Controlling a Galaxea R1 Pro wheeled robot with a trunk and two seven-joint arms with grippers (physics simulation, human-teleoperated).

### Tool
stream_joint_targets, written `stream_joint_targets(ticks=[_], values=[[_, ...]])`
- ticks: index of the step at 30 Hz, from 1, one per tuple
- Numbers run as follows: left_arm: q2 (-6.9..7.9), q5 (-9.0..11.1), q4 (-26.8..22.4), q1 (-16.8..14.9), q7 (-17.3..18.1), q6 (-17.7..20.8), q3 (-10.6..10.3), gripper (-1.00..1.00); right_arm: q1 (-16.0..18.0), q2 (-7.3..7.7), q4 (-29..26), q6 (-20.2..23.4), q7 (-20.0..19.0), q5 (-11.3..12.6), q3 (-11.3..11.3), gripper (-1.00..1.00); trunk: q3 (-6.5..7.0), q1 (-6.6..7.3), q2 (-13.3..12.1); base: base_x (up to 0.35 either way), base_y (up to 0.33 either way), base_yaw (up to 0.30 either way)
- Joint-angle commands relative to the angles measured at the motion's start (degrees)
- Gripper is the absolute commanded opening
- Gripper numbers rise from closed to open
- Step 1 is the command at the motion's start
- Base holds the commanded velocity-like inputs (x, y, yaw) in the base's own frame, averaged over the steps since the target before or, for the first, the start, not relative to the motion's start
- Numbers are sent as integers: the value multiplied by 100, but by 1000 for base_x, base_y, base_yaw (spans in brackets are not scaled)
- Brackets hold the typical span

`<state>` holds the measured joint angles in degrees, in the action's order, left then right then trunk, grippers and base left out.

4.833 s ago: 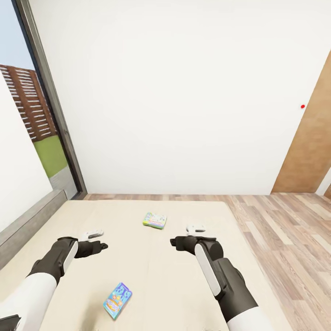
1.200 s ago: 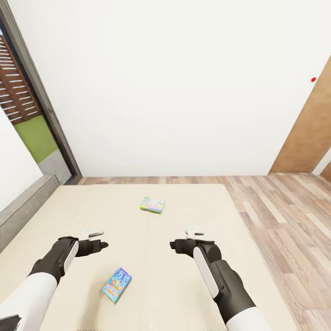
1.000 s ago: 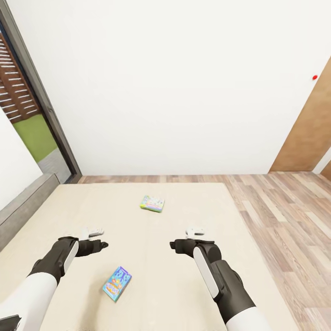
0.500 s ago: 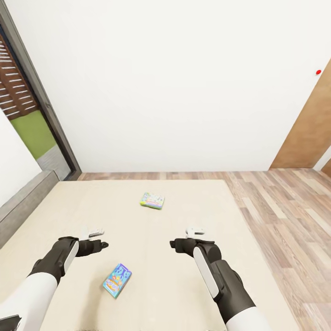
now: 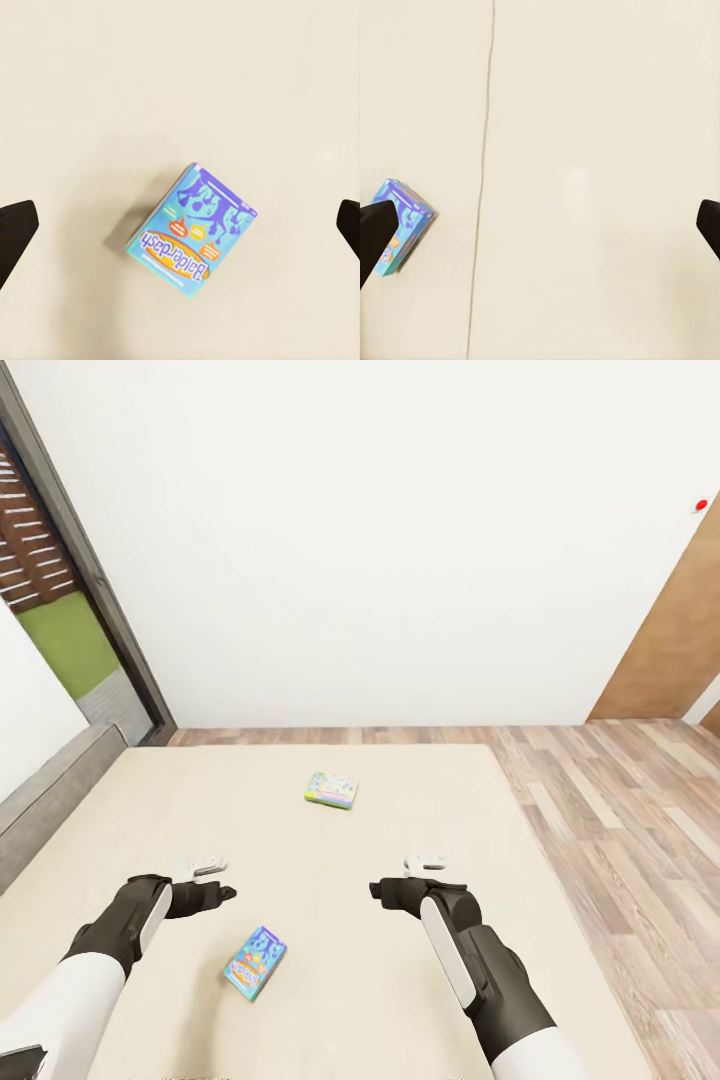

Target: Put all the toys in the child's room - the three board games (two on the bed and one on the table), the two jigsaw puzzles on the table, and the tennis ball on the table - inside the toy box on the table in the child's room.

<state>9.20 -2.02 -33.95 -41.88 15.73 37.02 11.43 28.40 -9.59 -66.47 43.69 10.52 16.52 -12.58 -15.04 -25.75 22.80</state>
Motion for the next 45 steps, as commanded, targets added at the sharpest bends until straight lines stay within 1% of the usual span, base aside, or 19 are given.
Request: stream_joint_targets(ticks=[1, 12, 20, 27, 33, 38, 45], values=[[2, -24, -7, -4, 35, 33, 26, 100, 4, 1, -6, 17, 56, 61, -7, 100, -20, -3, 12, 0, 0, 0], [19, -27, -7, -4, 22, 24, 34, 100, 6, 1, -6, 17, 56, 58, -7, 100, -122, -3, 12, 0, 0, 0], [20, -19, 11, -4, 18, -242, 34, 100, 6, 1, -6, 18, 56, 53, -7, 100, -196, -3, 12, 0, 0, 0], [17, -18, 13, -4, 16, -281, 33, 100, 5, 1, -6, 17, 56, 53, -7, 100, -260, -3, 12, 0, 0, 0], [5, -18, 23, -4, 10, -399, 27, 100, 6, 7, -6, 17, 56, 53, -7, 100, -315, -3, 12, 0, 0, 0], [3, -26, 194, -4, 5, -476, 32, 100, 5, 8, -6, 17, 56, 53, -7, 100, -361, -3, 12, 0, 0, 0], [4, -34, 287, -4, 1, -571, 34, 100, 4, 5, -6, 17, 56, 53, -7, 100, -426, -3, 12, 0, 0, 0]])
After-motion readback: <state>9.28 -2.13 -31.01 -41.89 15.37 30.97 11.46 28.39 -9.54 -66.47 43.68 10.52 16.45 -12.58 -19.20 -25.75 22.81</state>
